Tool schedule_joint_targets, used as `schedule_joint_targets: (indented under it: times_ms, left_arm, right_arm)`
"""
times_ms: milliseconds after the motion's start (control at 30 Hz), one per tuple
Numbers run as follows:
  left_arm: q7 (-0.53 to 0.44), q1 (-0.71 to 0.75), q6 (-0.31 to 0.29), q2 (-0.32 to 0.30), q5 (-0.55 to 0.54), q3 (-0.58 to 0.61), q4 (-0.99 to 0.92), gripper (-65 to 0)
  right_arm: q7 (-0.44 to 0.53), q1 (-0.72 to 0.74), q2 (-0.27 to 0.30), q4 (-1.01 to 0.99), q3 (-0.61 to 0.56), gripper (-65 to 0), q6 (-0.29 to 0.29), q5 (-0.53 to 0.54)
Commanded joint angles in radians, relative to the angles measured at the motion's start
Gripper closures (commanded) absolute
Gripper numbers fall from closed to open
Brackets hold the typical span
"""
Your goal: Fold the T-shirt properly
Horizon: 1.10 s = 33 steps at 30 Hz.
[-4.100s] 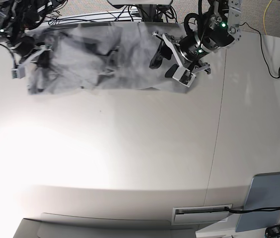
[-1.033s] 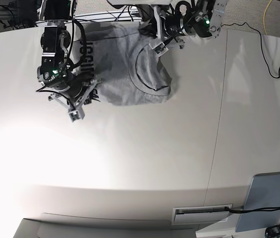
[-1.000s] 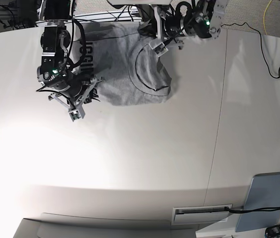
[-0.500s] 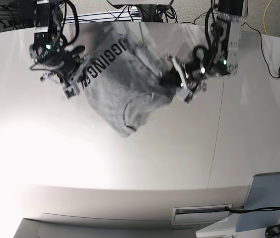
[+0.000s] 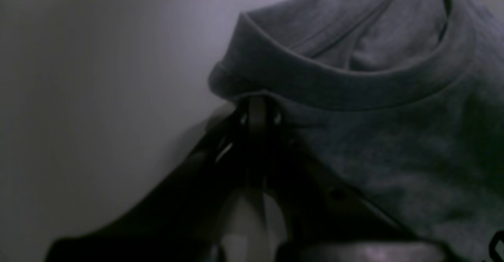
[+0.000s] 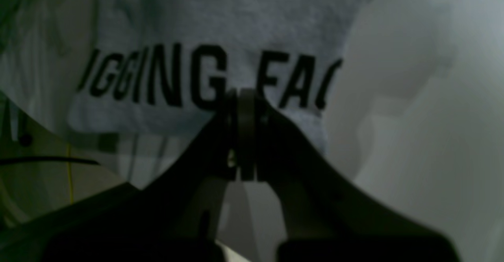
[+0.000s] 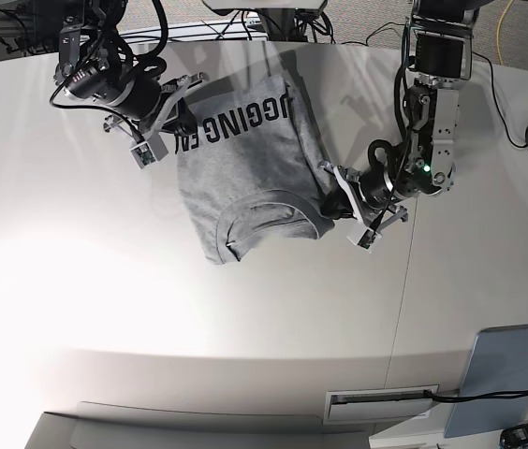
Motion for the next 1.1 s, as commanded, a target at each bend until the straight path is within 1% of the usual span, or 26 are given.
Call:
schedule_joint_targets:
  times_ms: [0,133,300,467,567,600,667,733,833,900,967,1067]
  left_arm:
    - [-0.004,-0.015,-0.005,-0.006,-0.029,-0.004,0.031,0.0]
    - [0.079,0.021,-0.005,-0.005,-0.113,-0.057,0.119,0.0]
    - [0.144,0.135,-0.005,-0.005,-0.183,-0.170,0.308,0.0]
    - [0.178,0.319,0.000,-0.005,-0.199,-0.279,0.519,0.0]
    - [0.188,0.455,0.039,-0.005,-0.200,-0.357,0.634,0.0]
    - [0.199,0.503,0.050,-0.005,-0.206,-0.382,0.665,0.0]
    - [0.217,0.601,0.051,-0.005,-0.238,-0.430,0.707,0.0]
    - [0.222,0.700,0.044,-0.004,-0.274,-0.465,0.716,0.0]
    - [0.219,0.852,0.044,0.001,-0.272,-0.483,0.703,0.0]
    - [0.206,0.949,0.039,0.001,-0.272,-0.483,0.675,0.0]
    - [0.161,1.028,-0.005,0.001,-0.272,-0.483,0.628,0.0]
    - [0.113,1.102,-0.067,0.002,-0.272,-0.483,0.519,0.0]
  right_arm:
    - [0.013,-0.005,0.006,0.021,0.007,0.0,0.009,0.014]
    - [0.021,-0.031,0.006,0.071,0.074,0.0,0.009,0.014]
    - [0.027,-0.097,0.006,0.204,0.251,0.0,0.008,0.014]
    - [-0.006,-0.201,0.006,0.269,0.459,0.0,0.008,0.015]
    - [-0.014,-0.278,0.006,0.274,0.577,0.0,0.008,0.024]
    - [-0.029,-0.304,0.005,0.274,0.612,0.0,0.007,0.038]
    - [-0.072,-0.362,0.005,0.274,0.676,0.0,0.008,0.080]
    - [-0.107,-0.420,0.005,0.274,0.723,0.0,0.010,0.118]
    - [-0.154,-0.509,0.006,0.265,0.747,0.0,0.018,0.122]
    - [-0.167,-0.555,0.005,0.229,0.747,0.0,0.046,0.123]
    - [-0.167,-0.583,0.006,0.159,0.747,0.0,0.076,0.122]
    - [-0.165,-0.586,0.006,0.002,0.747,0.0,0.153,0.114]
